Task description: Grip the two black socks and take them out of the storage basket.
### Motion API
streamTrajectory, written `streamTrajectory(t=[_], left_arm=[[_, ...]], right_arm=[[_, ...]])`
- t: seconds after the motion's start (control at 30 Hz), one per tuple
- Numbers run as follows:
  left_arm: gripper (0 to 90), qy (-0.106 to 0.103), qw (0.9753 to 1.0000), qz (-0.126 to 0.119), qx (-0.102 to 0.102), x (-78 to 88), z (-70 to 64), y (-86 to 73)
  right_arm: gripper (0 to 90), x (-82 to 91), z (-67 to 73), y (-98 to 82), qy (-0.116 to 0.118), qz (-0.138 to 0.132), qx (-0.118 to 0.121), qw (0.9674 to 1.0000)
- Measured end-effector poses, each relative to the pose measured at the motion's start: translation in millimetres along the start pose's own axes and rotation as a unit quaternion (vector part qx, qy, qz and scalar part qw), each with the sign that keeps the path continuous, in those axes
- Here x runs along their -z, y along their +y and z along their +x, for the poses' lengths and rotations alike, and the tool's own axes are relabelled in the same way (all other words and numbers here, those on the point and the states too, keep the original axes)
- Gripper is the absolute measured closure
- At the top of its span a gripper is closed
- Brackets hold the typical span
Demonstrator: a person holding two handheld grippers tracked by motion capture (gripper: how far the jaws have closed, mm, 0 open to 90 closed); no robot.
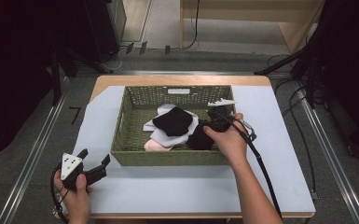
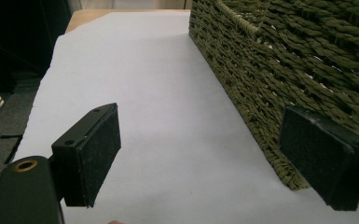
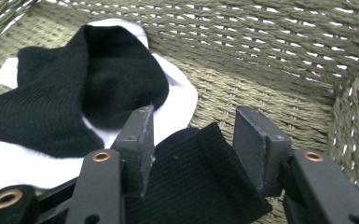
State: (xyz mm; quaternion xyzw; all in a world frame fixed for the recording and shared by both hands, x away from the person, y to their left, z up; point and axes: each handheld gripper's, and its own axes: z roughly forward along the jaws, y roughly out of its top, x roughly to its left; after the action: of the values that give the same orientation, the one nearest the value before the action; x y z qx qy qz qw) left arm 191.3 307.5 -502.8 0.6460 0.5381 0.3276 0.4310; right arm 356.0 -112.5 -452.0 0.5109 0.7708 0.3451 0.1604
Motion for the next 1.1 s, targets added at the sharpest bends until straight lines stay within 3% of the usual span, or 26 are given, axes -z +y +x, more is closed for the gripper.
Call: streamTrajectory(t=[0.2, 0.47, 0.7, 0.93, 1.1], left_arm=[[14.4, 0.000, 1.0000, 0.000, 0.000, 0.2, -0.3, -0.1], [14.4, 0.001, 1.0000, -0.004, 0.001, 0.1, -0.6, -0.3], [14.4, 0.001, 1.0000, -0.004, 0.000, 0.4, -0.7, -0.3], [14.4, 0.002, 1.0000, -0.005, 0.002, 0.4, -0.9, -0.4], [14.4, 0.003, 1.0000, -0.005, 0.001, 0.5, -0.9, -0.4]], right_arm=[[49.6, -5.9, 2.3, 0.2, -0.012, 0.019, 0.002, 0.9997], [47.8, -12.8, 7.5, -1.5, 0.002, 0.033, 0.014, 0.9994], [43.9, -16.2, 7.7, -2.4, 0.000, 0.041, 0.022, 0.9989], [42.3, -22.4, 6.3, -5.4, -0.012, 0.066, 0.055, 0.9962], [47.4, -26.5, 7.8, -7.0, -0.016, 0.093, 0.058, 0.9939]])
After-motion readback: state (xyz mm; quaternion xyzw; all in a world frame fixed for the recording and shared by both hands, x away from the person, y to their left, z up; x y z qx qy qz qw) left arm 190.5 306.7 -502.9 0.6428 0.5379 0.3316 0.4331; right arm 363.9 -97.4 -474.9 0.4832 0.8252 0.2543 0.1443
